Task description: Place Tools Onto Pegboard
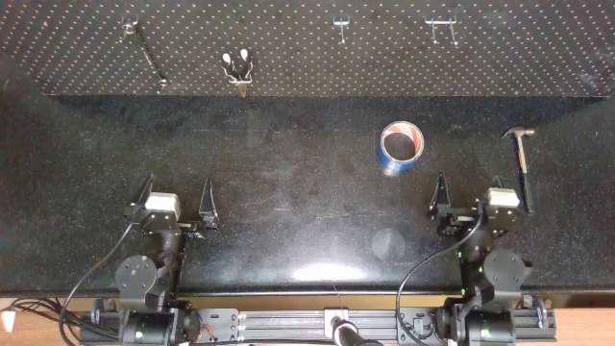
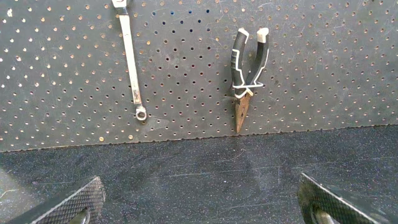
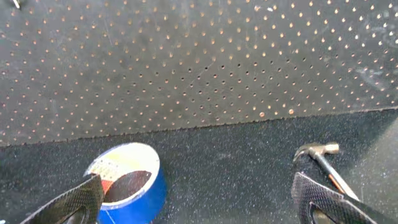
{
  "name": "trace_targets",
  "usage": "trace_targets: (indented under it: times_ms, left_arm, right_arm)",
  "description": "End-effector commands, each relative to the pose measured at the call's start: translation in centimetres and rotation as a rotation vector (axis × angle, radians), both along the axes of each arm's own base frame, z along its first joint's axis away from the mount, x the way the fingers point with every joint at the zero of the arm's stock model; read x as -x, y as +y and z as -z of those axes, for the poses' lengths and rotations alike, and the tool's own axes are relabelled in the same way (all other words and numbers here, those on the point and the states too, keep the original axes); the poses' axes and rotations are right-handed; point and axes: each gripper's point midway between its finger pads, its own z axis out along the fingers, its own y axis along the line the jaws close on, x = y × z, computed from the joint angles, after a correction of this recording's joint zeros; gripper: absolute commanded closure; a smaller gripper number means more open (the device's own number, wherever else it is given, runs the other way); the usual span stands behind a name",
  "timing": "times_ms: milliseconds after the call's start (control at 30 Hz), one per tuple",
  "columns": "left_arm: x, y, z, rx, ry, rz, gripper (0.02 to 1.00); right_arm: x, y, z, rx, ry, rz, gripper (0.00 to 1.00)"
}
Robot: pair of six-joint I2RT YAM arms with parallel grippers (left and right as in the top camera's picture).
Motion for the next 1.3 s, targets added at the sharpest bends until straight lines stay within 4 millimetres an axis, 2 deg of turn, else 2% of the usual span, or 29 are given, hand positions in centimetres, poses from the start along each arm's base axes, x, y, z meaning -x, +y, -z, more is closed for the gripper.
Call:
trace_targets:
  times_ms: [33, 100, 133, 167, 267, 333, 400, 467, 533, 667, 833, 900, 1033, 1300]
  left_arm:
    - [0.1, 0.0, 0.0, -0.016, -0.001, -0.001, 0.023]
    - [0.1, 0.0, 0.0, -0.016, -0.002, -0.001, 0.023]
    - [0.1, 0.0, 0.0, -0.016, -0.001, -0.001, 0.023]
    - [0.0, 0.0, 0.0, -0.017, -0.001, -0.001, 0.023]
    - [0.1, 0.0, 0.0, -0.016, -0.001, -0.001, 0.023]
    - [0.1, 0.0, 0.0, -0.016, -0.001, -0.001, 0.023]
    - [0.1, 0.0, 0.0, -0.016, -0.002, -0.001, 0.023]
    - [0.1, 0.0, 0.0, -0.016, -0.002, -0.001, 0.023]
    - [0.0, 0.0, 0.0, -0.016, -0.001, -0.001, 0.023]
    - [0.1, 0.0, 0.0, -0.017, -0.001, -0.002, 0.023]
    - [0.1, 0.0, 0.0, -0.016, -0.002, -0.001, 0.02]
    - [0.1, 0.0, 0.0, -0.017, -0.001, -0.002, 0.023]
    - [0.1, 0.0, 0.0, -0.016, -0.001, -0.001, 0.023]
    - [0.0, 0.0, 0.0, -0.017, -0.001, -0.001, 0.023]
  right_arm:
    - [-0.1, 2.0, -7.1, -0.084, 0.265, -0.117, 0.007]
    - [-0.9, 4.8, -7.0, -0.198, 0.584, -0.263, 0.009]
    - [-2.0, 5.8, -5.9, -0.244, 0.811, -0.289, 0.009]
    - [-2.8, 6.6, -4.6, -0.23, 0.959, -0.327, 0.009]
    - [-4.8, 9.2, -0.5, -0.154, 1.186, -0.449, 0.009]
    - [-5.8, 11.3, 2.6, -0.172, 1.288, -0.448, 0.009]
    - [-8.1, 12.5, 4.2, -0.236, 1.325, -0.388, 0.009]
    - [-10.8, 13.2, 4.0, -0.254, 1.323, -0.371, 0.009]
    - [-12.1, 13.9, 3.8, -0.245, 1.33, -0.381, 0.009]
    - [-11.8, 14.0, 5.7, -0.26, 1.403, -0.356, 0.009]
    - [-11.0, 14.0, 5.9, -0.27, 1.442, -0.338, 0.009]
    - [-11.3, 14.0, 6.2, -0.267, 1.437, -0.342, 0.009]
    - [-12.0, 13.9, 8.7, -0.232, 1.463, -0.341, 0.009]
    - [-11.0, 14.5, 13.3, -0.206, 1.584, -0.351, 0.007]
